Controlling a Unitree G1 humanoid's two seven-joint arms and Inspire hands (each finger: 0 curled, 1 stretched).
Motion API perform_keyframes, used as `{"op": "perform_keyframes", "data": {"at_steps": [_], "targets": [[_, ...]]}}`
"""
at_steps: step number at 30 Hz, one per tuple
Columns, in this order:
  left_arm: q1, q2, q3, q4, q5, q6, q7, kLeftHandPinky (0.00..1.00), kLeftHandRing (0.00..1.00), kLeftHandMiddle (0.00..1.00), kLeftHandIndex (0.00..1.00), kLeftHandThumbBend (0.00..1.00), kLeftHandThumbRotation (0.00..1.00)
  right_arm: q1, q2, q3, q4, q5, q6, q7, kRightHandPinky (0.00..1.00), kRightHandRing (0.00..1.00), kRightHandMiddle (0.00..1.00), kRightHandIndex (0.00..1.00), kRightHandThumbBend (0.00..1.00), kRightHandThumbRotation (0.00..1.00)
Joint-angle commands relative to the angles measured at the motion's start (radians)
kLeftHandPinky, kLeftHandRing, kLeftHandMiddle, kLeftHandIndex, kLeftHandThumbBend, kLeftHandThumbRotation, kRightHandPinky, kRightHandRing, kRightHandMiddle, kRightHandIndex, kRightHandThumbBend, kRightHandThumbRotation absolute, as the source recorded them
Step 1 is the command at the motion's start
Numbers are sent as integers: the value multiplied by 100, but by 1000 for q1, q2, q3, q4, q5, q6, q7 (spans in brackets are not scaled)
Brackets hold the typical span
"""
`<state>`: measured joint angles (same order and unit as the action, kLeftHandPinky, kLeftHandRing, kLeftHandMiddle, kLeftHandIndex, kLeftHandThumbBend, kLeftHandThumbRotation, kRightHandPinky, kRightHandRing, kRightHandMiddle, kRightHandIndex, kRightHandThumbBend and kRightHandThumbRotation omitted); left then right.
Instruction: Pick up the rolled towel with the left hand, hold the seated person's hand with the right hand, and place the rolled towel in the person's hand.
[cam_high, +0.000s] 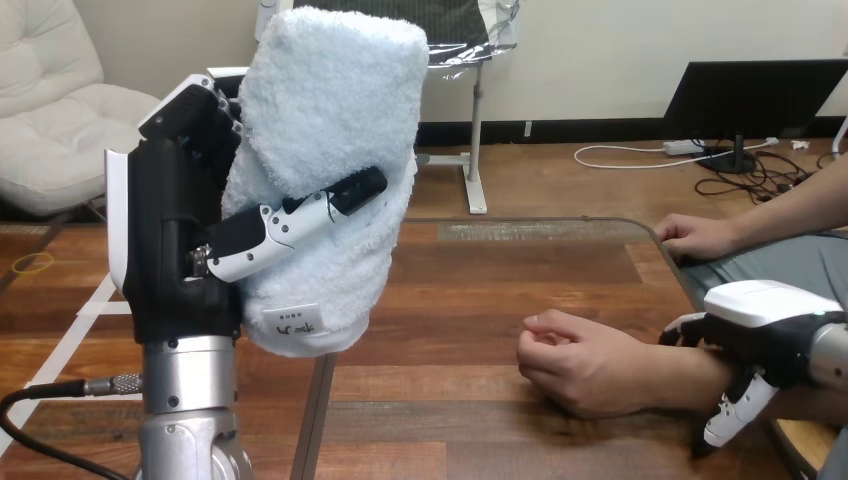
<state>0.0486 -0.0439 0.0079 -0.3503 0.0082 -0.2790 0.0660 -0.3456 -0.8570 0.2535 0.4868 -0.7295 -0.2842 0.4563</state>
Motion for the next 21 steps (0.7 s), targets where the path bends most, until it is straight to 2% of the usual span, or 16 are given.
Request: {"op": "perform_keyframes", "data": {"at_steps": [1,8,21], "targets": [[-71,-7,-5,-23,-6,-13,0,14,20,26,37,54,0,-55,-16,20,13,-20,7,-12,78,85,86,86,100,33],[-69,-6,-4,-23,2,-19,4,14,20,26,37,54,0,-57,-6,38,28,-41,8,-29,76,85,86,86,100,32],[-72,-5,3,-16,-2,-37,3,14,20,27,37,54,0,-61,21,73,70,-71,26,-79,61,79,81,81,100,24]]}}
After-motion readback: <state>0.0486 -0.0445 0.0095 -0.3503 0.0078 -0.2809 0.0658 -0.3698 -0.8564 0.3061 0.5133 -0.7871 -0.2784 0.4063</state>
